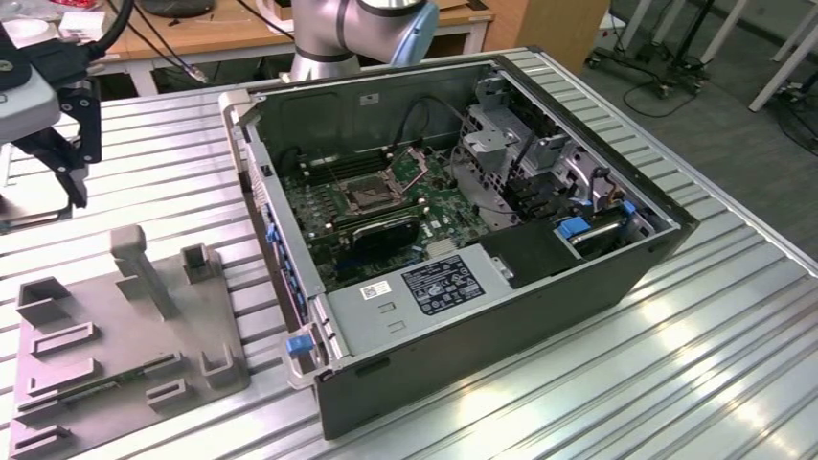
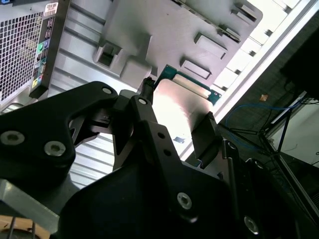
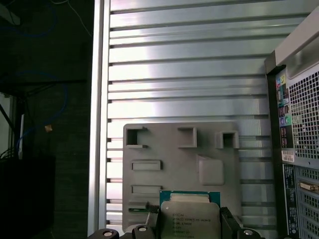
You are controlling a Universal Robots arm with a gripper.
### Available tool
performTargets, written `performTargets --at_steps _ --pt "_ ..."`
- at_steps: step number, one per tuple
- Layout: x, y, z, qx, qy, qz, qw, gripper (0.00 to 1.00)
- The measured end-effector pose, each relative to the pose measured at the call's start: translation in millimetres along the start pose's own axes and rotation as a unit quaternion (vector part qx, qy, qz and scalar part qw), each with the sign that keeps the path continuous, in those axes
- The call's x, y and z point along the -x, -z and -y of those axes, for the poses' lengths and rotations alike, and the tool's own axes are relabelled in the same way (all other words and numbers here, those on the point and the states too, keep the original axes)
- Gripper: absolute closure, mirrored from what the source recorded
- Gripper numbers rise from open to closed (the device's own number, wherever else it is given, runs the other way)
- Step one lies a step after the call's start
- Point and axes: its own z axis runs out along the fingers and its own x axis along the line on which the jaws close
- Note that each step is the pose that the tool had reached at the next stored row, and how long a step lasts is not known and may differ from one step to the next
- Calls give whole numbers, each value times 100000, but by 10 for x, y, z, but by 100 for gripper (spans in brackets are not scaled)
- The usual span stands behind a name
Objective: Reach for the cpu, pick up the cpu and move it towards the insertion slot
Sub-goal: 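Pick up the cpu and move it towards the insertion slot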
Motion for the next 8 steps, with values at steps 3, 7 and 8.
performTargets --at_steps 3,7,8 --pt "22 0 0 2 1 0 100000 46" --pt "50 1 -1 3 0 -1 100000 46" --pt "57 1 -1 2 0 -2 100000 46"
